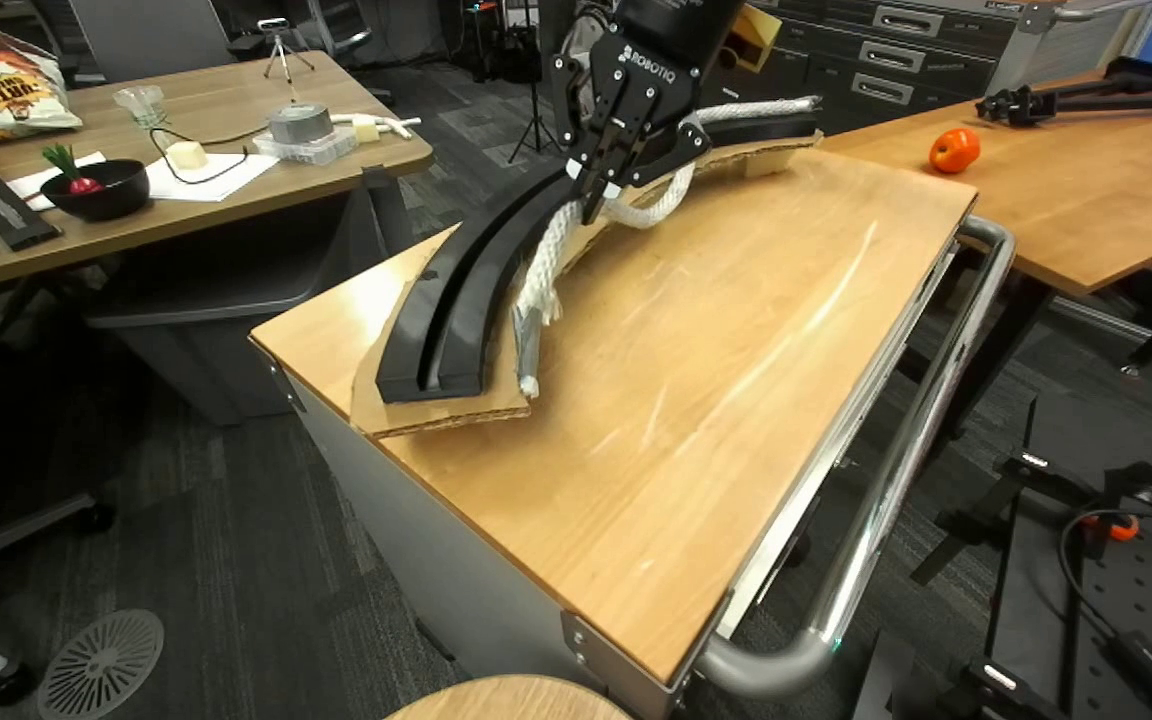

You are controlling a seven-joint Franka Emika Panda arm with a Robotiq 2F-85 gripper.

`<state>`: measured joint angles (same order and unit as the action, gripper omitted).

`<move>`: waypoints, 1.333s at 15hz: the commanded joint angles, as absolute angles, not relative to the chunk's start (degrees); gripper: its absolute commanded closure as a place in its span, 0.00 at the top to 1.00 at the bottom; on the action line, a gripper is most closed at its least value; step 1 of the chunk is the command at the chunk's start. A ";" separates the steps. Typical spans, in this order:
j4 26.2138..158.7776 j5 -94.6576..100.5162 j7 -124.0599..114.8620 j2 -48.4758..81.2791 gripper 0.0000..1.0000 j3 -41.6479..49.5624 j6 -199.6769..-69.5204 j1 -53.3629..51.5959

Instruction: Place the white rope on the curved black board

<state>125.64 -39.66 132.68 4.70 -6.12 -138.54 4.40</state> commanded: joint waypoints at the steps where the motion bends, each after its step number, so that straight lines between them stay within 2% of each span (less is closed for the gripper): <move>1: 125.24 -41.85 136.49 2.65 0.04 -4.68 -137.11 3.43; 4: 125.43 -41.21 136.24 1.46 0.03 -4.38 -137.24 3.06; 9: 128.50 -37.37 134.82 -3.88 0.03 -4.82 -144.63 0.75; 14: 129.59 -18.42 123.70 -3.40 0.03 -5.18 -154.47 -1.88; 20: 128.78 3.07 112.91 -3.46 0.03 -3.43 -151.94 -1.37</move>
<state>129.29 -2.17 114.92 -1.85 -4.68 -152.50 -1.22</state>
